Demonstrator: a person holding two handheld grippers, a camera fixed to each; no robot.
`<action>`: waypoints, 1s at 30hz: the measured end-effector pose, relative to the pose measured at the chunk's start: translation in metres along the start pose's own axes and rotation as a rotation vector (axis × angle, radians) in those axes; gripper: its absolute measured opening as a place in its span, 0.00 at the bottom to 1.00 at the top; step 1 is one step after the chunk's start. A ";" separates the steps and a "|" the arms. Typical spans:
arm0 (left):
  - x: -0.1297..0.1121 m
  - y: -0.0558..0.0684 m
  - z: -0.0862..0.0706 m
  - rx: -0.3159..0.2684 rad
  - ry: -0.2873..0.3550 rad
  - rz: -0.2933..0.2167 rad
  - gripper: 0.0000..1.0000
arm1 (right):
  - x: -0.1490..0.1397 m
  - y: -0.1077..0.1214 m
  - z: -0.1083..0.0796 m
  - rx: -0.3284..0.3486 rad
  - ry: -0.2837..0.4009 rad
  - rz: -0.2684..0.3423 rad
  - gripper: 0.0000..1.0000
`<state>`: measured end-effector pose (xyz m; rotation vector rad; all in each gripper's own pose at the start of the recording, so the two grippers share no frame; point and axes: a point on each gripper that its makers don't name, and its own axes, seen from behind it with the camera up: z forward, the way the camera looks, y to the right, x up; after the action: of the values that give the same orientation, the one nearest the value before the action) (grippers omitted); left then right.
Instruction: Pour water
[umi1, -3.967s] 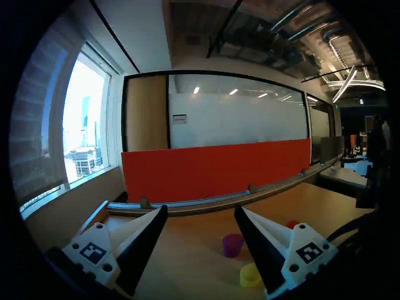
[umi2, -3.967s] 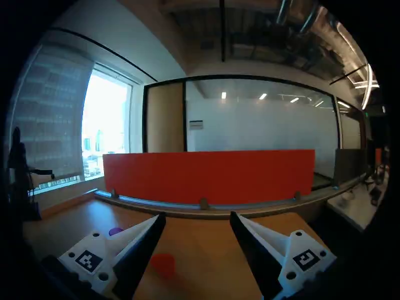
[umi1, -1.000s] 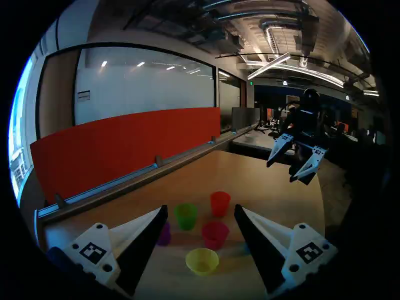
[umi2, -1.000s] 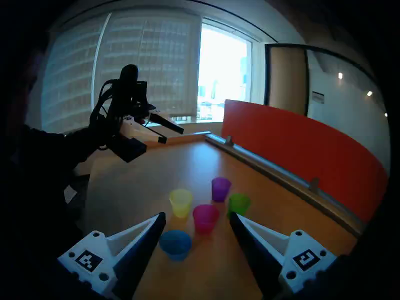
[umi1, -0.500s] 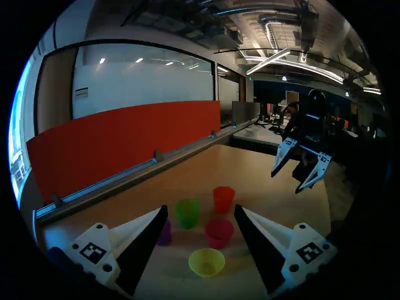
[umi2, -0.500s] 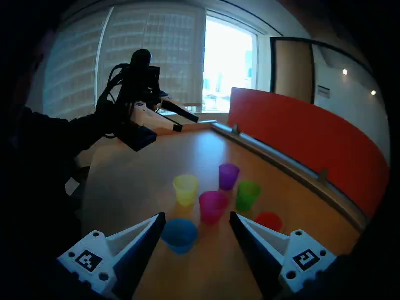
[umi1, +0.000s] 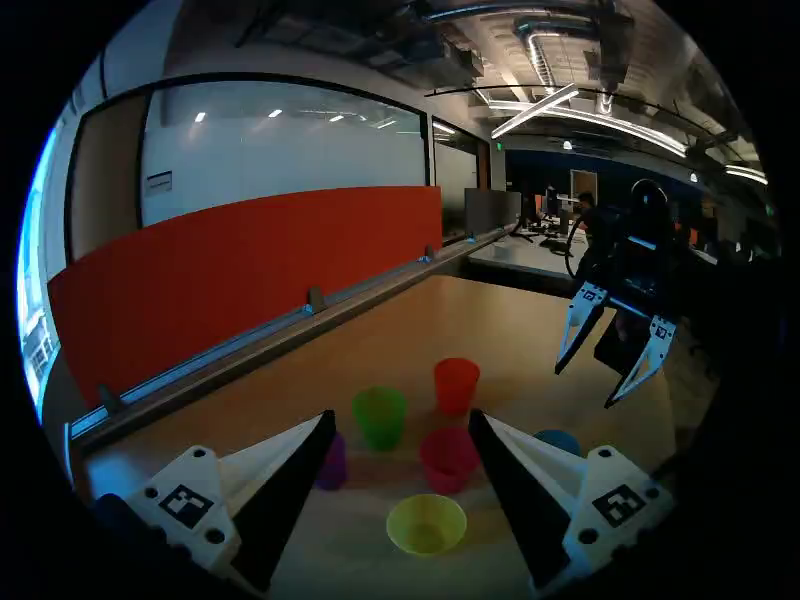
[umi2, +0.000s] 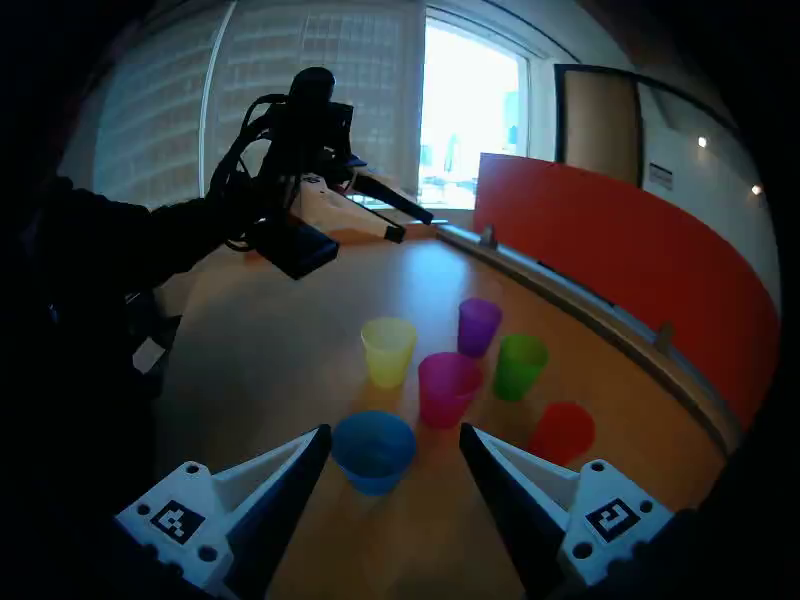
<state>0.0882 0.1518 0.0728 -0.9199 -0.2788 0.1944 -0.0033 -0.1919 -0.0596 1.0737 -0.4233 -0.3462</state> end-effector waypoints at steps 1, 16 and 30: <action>-0.001 0.000 0.002 0.000 -0.002 0.004 0.99 | -0.002 -0.001 0.002 0.001 -0.003 -0.001 1.00; -0.012 -0.007 0.027 -0.009 -0.023 0.013 0.99 | -0.043 -0.015 0.027 0.041 -0.059 -0.012 1.00; -0.023 -0.008 0.046 -0.028 -0.049 0.030 0.99 | -0.062 -0.015 0.040 0.048 -0.088 0.007 1.00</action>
<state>0.0518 0.1749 0.1017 -0.9482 -0.3144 0.2413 -0.0777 -0.2006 -0.0666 1.1067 -0.5160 -0.3792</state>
